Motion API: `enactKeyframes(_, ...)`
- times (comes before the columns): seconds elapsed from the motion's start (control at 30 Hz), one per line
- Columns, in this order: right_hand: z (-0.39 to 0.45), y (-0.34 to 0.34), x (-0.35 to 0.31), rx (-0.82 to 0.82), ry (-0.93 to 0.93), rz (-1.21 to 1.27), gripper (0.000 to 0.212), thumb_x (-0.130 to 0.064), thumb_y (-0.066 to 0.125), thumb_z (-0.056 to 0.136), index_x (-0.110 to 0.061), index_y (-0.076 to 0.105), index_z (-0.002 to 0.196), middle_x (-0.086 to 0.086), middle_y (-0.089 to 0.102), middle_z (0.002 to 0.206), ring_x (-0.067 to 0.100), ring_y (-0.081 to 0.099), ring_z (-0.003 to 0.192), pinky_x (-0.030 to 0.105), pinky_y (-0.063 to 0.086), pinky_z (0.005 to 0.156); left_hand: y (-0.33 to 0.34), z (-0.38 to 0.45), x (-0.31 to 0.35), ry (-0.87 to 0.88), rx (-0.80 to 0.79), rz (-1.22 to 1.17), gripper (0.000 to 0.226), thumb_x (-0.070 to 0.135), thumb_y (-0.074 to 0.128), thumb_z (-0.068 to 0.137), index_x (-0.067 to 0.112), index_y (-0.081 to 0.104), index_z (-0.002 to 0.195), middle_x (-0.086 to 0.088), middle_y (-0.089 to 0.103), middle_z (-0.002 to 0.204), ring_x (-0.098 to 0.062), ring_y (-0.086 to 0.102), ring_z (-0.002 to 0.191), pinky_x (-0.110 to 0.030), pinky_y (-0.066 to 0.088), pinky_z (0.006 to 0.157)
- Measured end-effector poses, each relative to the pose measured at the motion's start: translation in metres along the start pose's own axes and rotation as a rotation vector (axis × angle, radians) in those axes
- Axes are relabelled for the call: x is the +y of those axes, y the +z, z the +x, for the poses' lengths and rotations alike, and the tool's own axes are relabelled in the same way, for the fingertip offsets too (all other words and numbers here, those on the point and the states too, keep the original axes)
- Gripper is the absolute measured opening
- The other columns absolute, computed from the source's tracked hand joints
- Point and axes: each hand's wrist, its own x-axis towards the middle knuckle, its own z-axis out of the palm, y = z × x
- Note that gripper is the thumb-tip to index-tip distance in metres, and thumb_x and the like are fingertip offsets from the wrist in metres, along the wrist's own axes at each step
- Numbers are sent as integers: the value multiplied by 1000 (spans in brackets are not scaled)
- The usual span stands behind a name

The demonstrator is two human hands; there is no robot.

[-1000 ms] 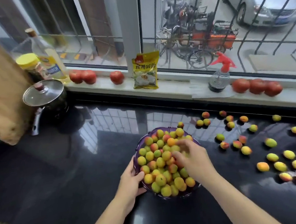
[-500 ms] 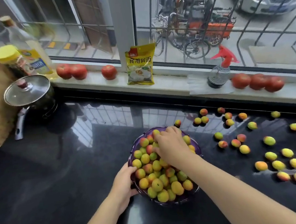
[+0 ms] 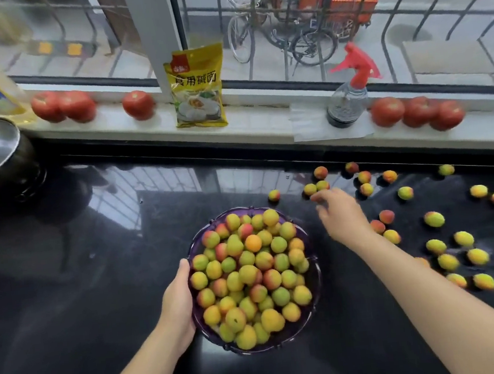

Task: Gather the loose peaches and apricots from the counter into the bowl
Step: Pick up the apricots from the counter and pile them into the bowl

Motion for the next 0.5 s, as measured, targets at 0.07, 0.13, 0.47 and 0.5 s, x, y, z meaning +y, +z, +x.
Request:
enactKeyframes(0.07,23,7,-15,-104,-108,-18,36,-17,56,100,-26,59,135,2,54,134,29,54,124,44,47,102,0,2,-2,23,31,33,47,53,48,106,15,75,114,-7,80,107,-27,75,103,-48,56,97)
enactKeyframes(0.13,47,17,-34,-200,-186,-35,47,-17,61,99,-28,52,144,3,47,142,27,51,128,39,45,103,-1,4,-3,37,42,57,48,53,47,106,16,76,115,-5,80,107,-26,75,106,-51,54,103)
enactKeyframes(0.47,51,23,-39,-67,-77,216,30,-15,65,97,-22,67,127,2,59,122,20,59,111,30,45,92,-6,11,1,32,-39,-113,40,33,37,112,14,67,131,-13,74,126,-33,69,120,-56,49,108)
enactKeyframes(0.5,33,13,-36,-33,-27,350,31,-15,66,97,-24,67,126,1,63,121,15,62,105,30,48,90,-6,11,1,9,-56,-134,42,35,37,112,13,66,133,-15,73,127,-35,69,120,-57,49,108)
